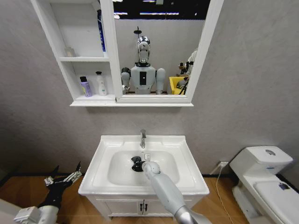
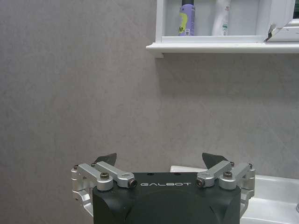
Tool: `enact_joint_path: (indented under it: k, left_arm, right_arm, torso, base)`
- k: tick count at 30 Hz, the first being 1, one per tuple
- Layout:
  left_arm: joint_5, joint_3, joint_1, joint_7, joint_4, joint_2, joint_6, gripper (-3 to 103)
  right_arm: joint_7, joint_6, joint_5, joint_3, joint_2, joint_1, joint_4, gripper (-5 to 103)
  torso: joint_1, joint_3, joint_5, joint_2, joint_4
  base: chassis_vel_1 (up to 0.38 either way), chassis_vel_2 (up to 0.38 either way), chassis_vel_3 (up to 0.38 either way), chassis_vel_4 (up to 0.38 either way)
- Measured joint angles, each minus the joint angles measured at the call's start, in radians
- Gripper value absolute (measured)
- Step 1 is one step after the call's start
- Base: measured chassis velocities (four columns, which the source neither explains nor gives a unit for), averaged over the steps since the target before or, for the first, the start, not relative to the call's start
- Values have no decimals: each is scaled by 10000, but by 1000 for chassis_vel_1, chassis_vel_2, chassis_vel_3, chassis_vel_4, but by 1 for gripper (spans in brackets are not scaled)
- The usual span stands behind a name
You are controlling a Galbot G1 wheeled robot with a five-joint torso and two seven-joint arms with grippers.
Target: Move facial cleanser and shampoo from washbasin to cabinet, then wipe washbasin with towel.
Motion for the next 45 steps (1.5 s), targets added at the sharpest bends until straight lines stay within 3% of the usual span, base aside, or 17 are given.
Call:
enact_joint_path:
  k: [5,12,18,26,31,35,40,45]
  left_arm:
    - [0,0,0,0,0,0,0,100]
    - [0,0,1,0,0,0,-1,100]
    - [0,0,0,0,0,0,0,100]
    - [0,0,0,0,0,0,0,100]
    - [0,0,1,1,0,0,0,100]
    - [0,0,1,2,0,0,0,100]
    - [-1,0,0,0,0,0,0,100]
    - [0,0,0,0,0,0,0,100]
  right_arm:
    - [153,13,67,176,-72,-116,102,6]
    - [661,-486,724,408,-1371,-848,1652,6]
    - [732,-501,770,547,-1737,-1010,2144,6]
    - [817,-477,679,91,-1308,-687,1690,6]
    - [767,-342,453,-400,-596,-269,865,6]
    - [766,-310,312,-573,-50,23,469,6]
    - [777,-307,255,-526,-27,59,374,6]
    - [933,-444,285,-270,-720,-418,1094,6]
  torso:
    - [-2,-1,2,2,3]
    - [-1,2,-1,0,-6]
    - [1,2,-2,-1,-3]
    - [0,2,-1,-1,1]
    - [1,2,-3,0,-3]
    - [0,2,-2,-1,7]
    - [1,2,-2,-1,0]
    - [0,1,0,-1,-3]
  base:
    - [0,0,0,0]
    - [0,0,0,0]
    - [0,0,0,0]
    - [0,0,0,0]
    - [0,0,0,0]
    - [0,0,0,0]
    - [0,0,0,0]
    - [0,0,0,0]
